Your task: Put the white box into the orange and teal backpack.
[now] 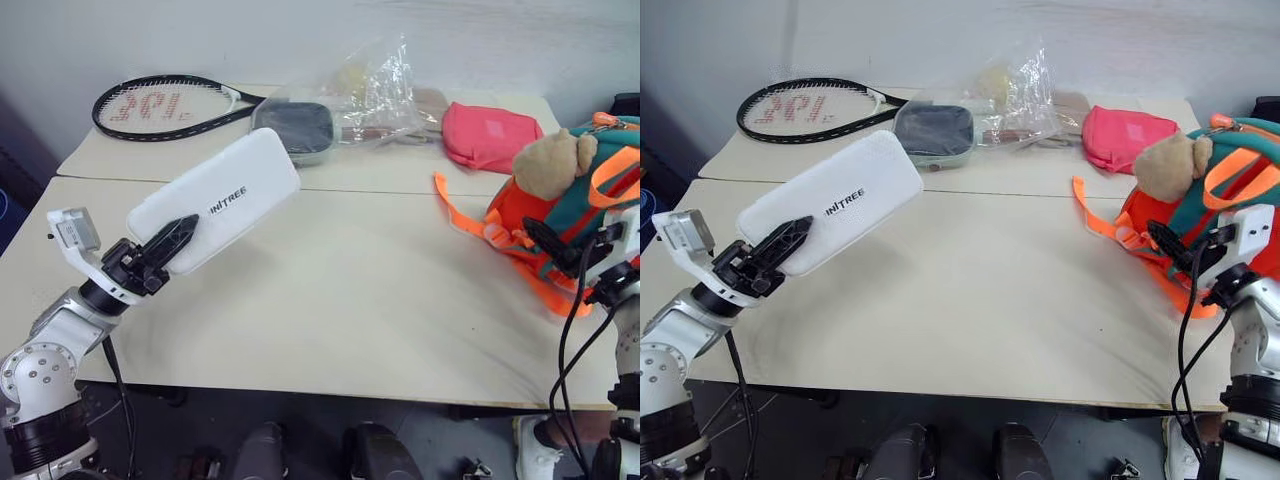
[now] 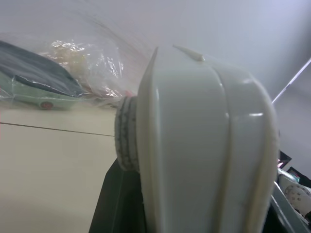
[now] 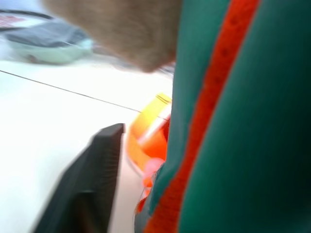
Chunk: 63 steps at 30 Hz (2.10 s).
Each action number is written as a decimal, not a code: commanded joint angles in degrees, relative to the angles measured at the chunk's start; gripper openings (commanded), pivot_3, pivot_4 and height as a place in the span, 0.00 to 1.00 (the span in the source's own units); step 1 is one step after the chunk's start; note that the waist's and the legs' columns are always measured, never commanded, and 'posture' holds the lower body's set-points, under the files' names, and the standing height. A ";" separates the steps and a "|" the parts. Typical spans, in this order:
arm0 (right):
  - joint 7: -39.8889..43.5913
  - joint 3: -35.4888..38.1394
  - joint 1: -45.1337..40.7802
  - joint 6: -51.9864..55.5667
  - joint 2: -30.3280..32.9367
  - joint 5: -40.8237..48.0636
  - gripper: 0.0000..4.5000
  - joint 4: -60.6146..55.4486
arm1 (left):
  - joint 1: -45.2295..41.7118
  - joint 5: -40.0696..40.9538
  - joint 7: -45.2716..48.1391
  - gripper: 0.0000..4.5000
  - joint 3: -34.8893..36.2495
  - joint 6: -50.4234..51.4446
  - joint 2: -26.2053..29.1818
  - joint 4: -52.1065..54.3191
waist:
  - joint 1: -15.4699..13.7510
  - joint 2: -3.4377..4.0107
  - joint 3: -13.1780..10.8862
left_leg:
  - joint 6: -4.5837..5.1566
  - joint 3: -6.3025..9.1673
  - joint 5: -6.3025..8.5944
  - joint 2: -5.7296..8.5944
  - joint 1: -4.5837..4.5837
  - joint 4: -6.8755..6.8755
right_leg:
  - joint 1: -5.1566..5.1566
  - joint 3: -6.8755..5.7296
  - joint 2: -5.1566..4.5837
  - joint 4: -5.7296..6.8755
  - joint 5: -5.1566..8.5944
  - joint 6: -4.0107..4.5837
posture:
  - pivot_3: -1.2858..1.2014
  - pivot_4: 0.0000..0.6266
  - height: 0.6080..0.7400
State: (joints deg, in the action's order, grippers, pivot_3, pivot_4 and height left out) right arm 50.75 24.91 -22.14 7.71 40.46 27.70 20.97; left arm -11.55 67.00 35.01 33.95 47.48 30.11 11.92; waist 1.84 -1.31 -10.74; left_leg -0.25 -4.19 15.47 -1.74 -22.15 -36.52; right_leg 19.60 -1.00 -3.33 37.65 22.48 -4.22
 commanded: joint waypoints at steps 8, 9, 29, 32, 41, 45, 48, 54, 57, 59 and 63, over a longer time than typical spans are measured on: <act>5.18 -18.53 -0.78 9.52 -9.11 6.46 0.01 -29.63 | -0.30 0.53 -6.72 0.27 1.53 -4.47 -0.40 0.19 | 1.14 0.00 0.00 | -0.16 0.03 -0.07 -0.06 -0.01 0.23 | 0.14 -0.02 0.06 0.05 0.00 0.00 | 0.52 0.24 1.00; 4.91 -20.38 -1.34 11.57 -10.32 7.74 0.01 -32.13 | -0.37 -0.29 -6.75 0.27 1.24 -5.15 -0.45 -0.35 | 1.14 0.00 0.00 | -0.16 0.03 -0.07 -0.06 -0.03 0.23 | 0.16 -0.02 0.06 0.05 0.00 0.00 | 0.52 0.24 1.00; 13.35 -20.39 -2.03 33.37 2.59 24.07 0.01 -36.90 | 3.63 15.15 -2.03 0.27 9.01 -1.95 11.07 10.70 | 0.76 -0.33 -0.19 | 0.35 0.29 0.27 0.08 -0.23 0.29 | 0.09 -0.24 -0.17 -0.37 0.01 0.03 | 0.52 0.24 1.00; 15.12 -20.26 -2.83 33.55 3.71 23.20 0.01 -34.45 | 0.00 9.38 -1.13 0.27 2.38 -4.02 12.02 12.48 | -0.10 -0.30 -0.21 | 0.33 0.31 0.24 0.10 -0.14 0.30 | 0.02 -0.26 -0.16 -0.32 0.01 0.04 | 0.52 0.24 1.00; 17.63 -19.77 -1.64 35.23 5.98 22.84 0.01 -34.87 | -15.00 -11.64 12.23 0.27 -17.53 -13.57 10.35 0.02 | -0.08 -0.26 -0.23 | 0.10 0.26 0.06 0.13 -0.22 0.28 | 0.04 -0.27 -0.11 -0.38 0.00 0.02 | 0.52 0.24 1.00; 16.58 -19.26 -1.22 34.86 5.60 22.62 0.01 -35.20 | -17.72 -16.68 18.56 0.27 -22.40 -15.80 10.31 -3.30 | -0.28 -0.26 -0.24 | 0.06 0.24 0.07 0.06 -0.34 0.34 | 0.14 -0.28 -0.05 -0.55 0.00 0.02 | 0.52 0.24 1.00; 15.40 -18.63 -0.74 34.63 5.10 22.54 0.01 -35.63 | -20.18 -16.92 21.27 0.27 -23.57 -15.74 9.20 -4.37 | -0.35 -0.26 -0.24 | 0.07 0.28 0.08 0.07 -0.41 0.31 | 0.15 -0.32 -0.07 -0.59 0.00 0.01 | 0.52 0.24 1.00; 14.51 -17.96 -0.07 34.65 4.63 22.71 0.01 -36.10 | -22.26 -29.70 29.27 0.27 -32.96 -21.66 12.32 -7.33 | -0.40 -0.26 -0.24 | 0.11 0.31 0.09 0.08 -0.47 0.24 | 0.12 -0.34 -0.08 -0.63 -0.03 -0.04 | 0.52 0.24 1.00; 14.59 -18.18 -0.01 34.68 4.25 22.76 0.01 -35.89 | -31.44 -37.37 26.25 0.27 -40.54 -22.77 6.41 -12.98 | -1.13 -0.26 -0.24 | 0.13 0.35 0.06 0.09 -0.46 0.13 | 0.07 -0.38 -0.08 -0.58 -0.03 -0.04 | 0.52 0.24 1.00; 15.06 -19.15 0.00 34.00 3.75 21.95 0.01 -35.86 | -39.21 -40.73 22.71 0.27 -44.98 -21.48 -1.37 -17.89 | -2.31 -0.28 -0.25 | 0.20 0.36 0.05 0.12 -0.44 0.03 | 0.01 -0.38 -0.08 -0.53 -0.08 -0.12 | 0.52 0.24 1.00; 15.34 -20.33 -0.17 33.19 2.47 20.94 0.01 -36.02 | -50.01 -47.16 18.99 0.27 -49.18 -23.86 -14.51 -30.91 | -2.76 -0.24 -0.23 | 0.52 0.47 0.24 0.13 -0.92 -0.65 | 0.14 -0.41 -0.09 -0.52 -0.25 -0.42 | 0.52 0.24 1.00</act>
State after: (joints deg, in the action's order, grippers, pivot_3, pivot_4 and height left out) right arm 65.64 4.69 -22.18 41.53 43.08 48.58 -13.62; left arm -58.84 22.33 54.86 -14.01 25.90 17.45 -16.20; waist -0.92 -1.55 -10.96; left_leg 0.29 -3.75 15.72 -1.60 -23.25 -37.17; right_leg 19.86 -1.39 -3.42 37.12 22.16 -4.75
